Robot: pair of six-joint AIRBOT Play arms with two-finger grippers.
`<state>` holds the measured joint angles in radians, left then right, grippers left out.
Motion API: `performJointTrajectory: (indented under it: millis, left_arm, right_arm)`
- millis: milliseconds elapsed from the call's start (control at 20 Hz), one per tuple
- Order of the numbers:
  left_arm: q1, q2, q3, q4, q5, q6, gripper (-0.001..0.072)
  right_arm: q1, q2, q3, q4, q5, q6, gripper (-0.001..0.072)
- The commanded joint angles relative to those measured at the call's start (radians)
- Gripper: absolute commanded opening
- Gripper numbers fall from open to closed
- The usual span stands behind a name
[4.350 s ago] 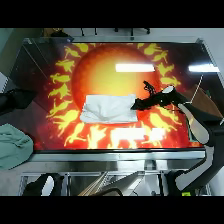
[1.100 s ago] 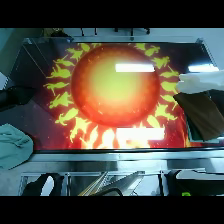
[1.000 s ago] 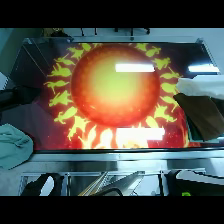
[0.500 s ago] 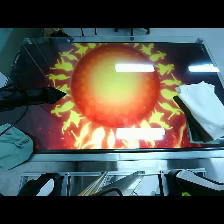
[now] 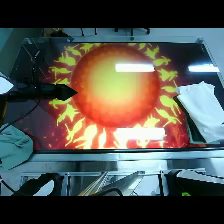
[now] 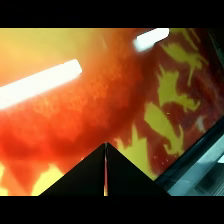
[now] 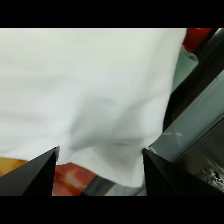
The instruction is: Fold the shirts.
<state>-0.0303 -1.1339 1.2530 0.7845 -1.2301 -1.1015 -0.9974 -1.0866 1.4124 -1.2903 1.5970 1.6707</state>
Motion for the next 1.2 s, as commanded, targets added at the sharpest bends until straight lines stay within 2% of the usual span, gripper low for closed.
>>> performJointTrajectory:
  millis: [0, 50, 100, 150, 200, 350, 450, 550, 750, 900, 1150]
  left_arm:
    - [0.005, -0.014, 0.097, 0.0, -0.006, -0.019, 0.0016]
    - [0.014, -0.007, 0.118, 0.0, -0.008, -0.037, 0.0016]
    - [0.024, 0.006, 0.129, 0.0, -0.008, -0.057, 0.0016]
    - [0.035, 0.031, 0.122, 0.0, -0.004, -0.075, 0.0016]
    - [0.045, 0.065, 0.097, 0.0, 0.0, -0.098, 0.0016]
    - [0.045, 0.195, -0.051, 0.0, -0.002, -0.15, 0.0016]
    - [0.023, 0.301, -0.191, 0.001, -0.008, -0.165, 0.0016]
    - [-0.011, 0.405, -0.339, 0.001, -0.007, -0.198, 0.0016]
    - [-0.102, 0.568, -0.587, 0.002, 0.03, -0.224, 0.0016]
    - [-0.136, 0.631, -0.678, 0.001, 0.096, -0.27, 0.0016]
    - [-0.137, 0.697, -0.688, 0.001, 0.128, -0.269, 0.0016]
  right_arm:
    - [0.024, 0.018, 0.218, 0.196, 0.04, 0.066, 0.0568]
    - [0.047, 0.035, 0.246, 0.255, 0.006, 0.064, 0.0566]
    - [0.087, 0.059, 0.249, 0.315, -0.038, 0.039, 0.0449]
    - [0.137, 0.077, 0.247, 0.352, -0.066, -0.013, 0.0146]
    - [0.209, 0.094, 0.24, 0.356, -0.088, -0.043, 0.0067]
    - [0.455, 0.129, 0.169, 0.356, -0.141, -0.114, 0.0065]
    - [0.626, 0.165, 0.057, 0.346, -0.178, -0.158, 0.002]
    - [0.79, 0.222, -0.111, 0.322, -0.241, -0.189, 0.002]
    - [1.068, 0.404, -0.562, 0.308, -0.47, -0.189, 0.002]
    - [1.134, 0.435, -0.706, 0.308, -0.545, -0.192, 0.002]
    - [1.138, 0.413, -0.72, 0.308, -0.546, -0.205, 0.002]
